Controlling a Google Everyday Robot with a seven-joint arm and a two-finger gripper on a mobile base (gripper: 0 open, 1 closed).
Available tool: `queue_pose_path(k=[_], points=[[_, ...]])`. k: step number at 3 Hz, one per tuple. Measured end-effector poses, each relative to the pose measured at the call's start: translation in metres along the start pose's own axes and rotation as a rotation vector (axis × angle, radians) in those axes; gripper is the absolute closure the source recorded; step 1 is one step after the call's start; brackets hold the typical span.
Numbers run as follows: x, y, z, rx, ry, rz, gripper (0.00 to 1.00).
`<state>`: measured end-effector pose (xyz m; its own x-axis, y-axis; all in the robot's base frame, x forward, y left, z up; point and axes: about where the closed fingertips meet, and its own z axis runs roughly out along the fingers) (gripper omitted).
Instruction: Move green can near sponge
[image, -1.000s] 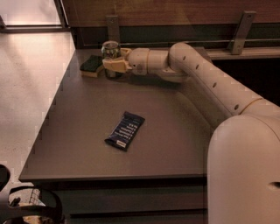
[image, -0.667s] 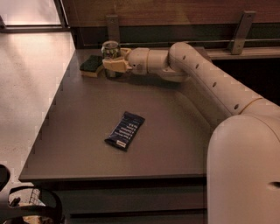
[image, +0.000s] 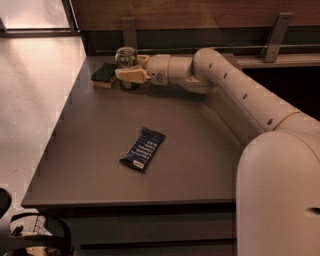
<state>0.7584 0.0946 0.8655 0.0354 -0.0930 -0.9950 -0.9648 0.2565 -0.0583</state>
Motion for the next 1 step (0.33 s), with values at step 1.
queue_pose_path(k=[1], points=[[0.0000, 0.0001, 0.0001, 0.000, 0.000, 0.000, 0.03]])
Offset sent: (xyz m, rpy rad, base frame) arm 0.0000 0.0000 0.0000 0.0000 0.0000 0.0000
